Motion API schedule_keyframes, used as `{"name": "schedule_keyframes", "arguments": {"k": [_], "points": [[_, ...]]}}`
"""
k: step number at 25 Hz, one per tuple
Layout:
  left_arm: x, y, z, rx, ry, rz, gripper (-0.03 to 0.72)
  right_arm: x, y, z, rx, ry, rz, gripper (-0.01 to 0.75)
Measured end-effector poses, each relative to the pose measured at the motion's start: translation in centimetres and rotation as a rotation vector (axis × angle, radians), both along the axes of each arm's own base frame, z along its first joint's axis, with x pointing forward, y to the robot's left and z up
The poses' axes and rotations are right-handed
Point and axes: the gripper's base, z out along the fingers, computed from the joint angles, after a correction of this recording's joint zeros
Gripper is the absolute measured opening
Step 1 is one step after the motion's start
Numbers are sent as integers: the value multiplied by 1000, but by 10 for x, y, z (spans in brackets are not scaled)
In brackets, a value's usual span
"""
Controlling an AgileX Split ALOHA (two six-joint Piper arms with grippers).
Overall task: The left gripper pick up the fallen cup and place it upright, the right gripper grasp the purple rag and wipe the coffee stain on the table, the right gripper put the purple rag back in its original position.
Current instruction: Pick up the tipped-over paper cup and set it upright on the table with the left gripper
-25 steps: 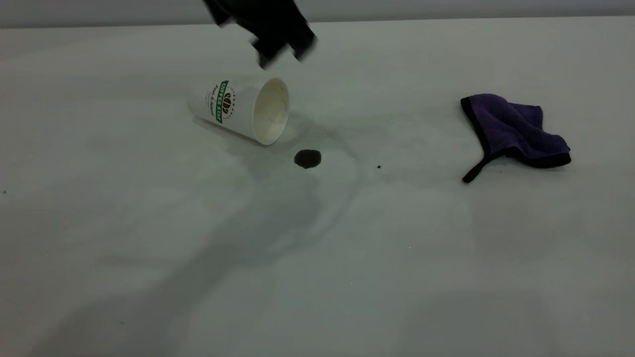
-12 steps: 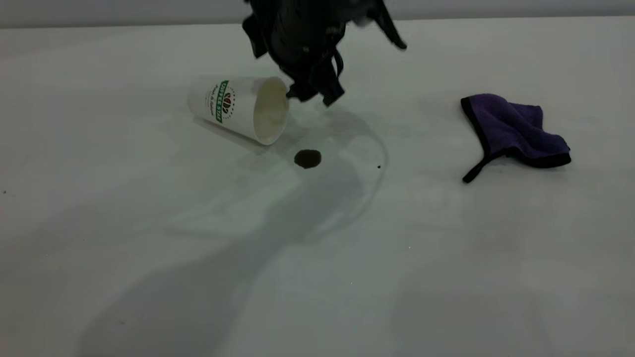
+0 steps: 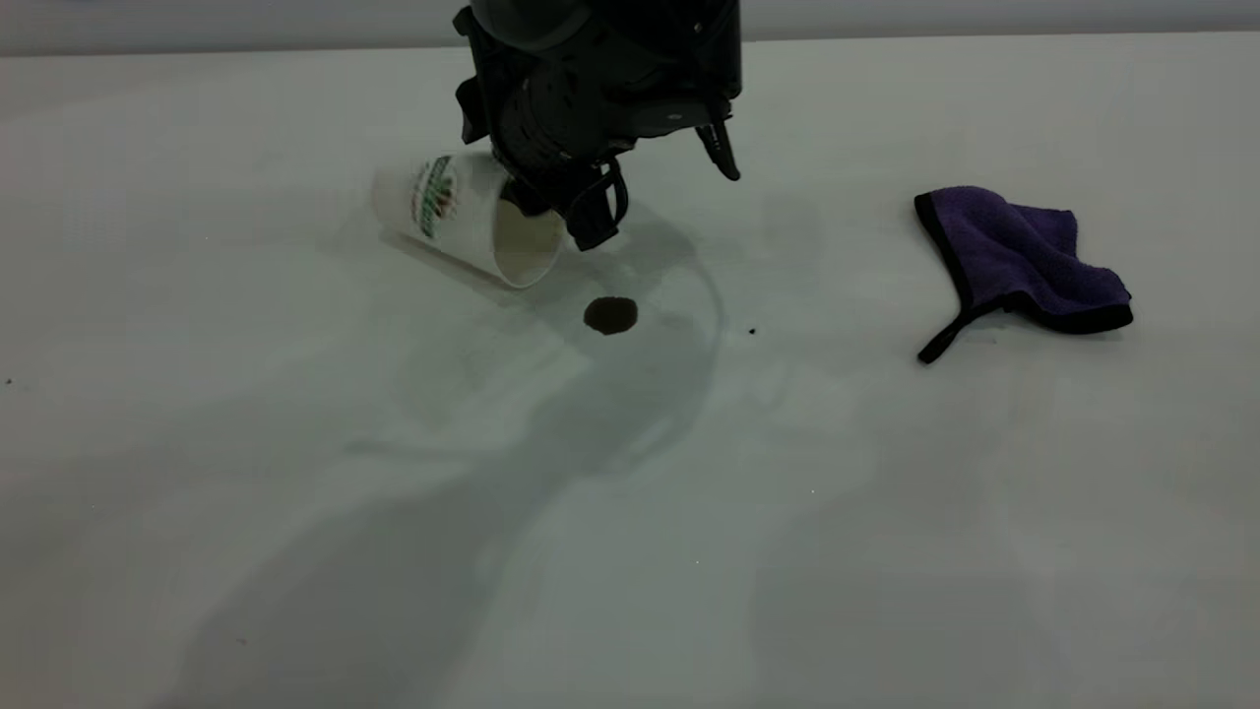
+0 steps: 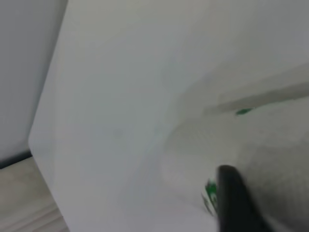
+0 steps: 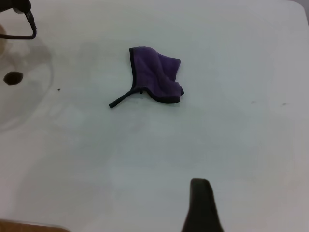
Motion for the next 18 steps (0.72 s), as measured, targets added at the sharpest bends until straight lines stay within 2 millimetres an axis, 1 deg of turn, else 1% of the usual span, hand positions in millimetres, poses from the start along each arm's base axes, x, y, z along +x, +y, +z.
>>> {"name": "schedule_keyframes", "arguments": {"k": [2,3,5,7,9,11,12,13,15,16,18], "points": [[2,2,2,7,-2,4,170,0,0,0,0,0,0,588],[3,4,4,22,1,-1,98,0,0,0,0,0,0,588],[6,5,20,30,10,-4,38,0,0,0,0,0,0,588],[11,4,43,-28,33,16,19,0,0,0,0,0,0,588],[18,5,77,-113,62,31,18,0,0,0,0,0,0,588],[28,12,114,-244,97,58,15,0,0,0,0,0,0,588],[33,18,134,-305,109,62,15,0,0,0,0,0,0,588],[37,24,149,-375,132,64,15,0,0,0,0,0,0,588],[48,44,172,-506,164,92,15,0,0,0,0,0,0,588],[52,54,178,-575,182,115,15,0,0,0,0,0,0,588],[61,74,180,-699,222,158,15,0,0,0,0,0,0,588]]}}
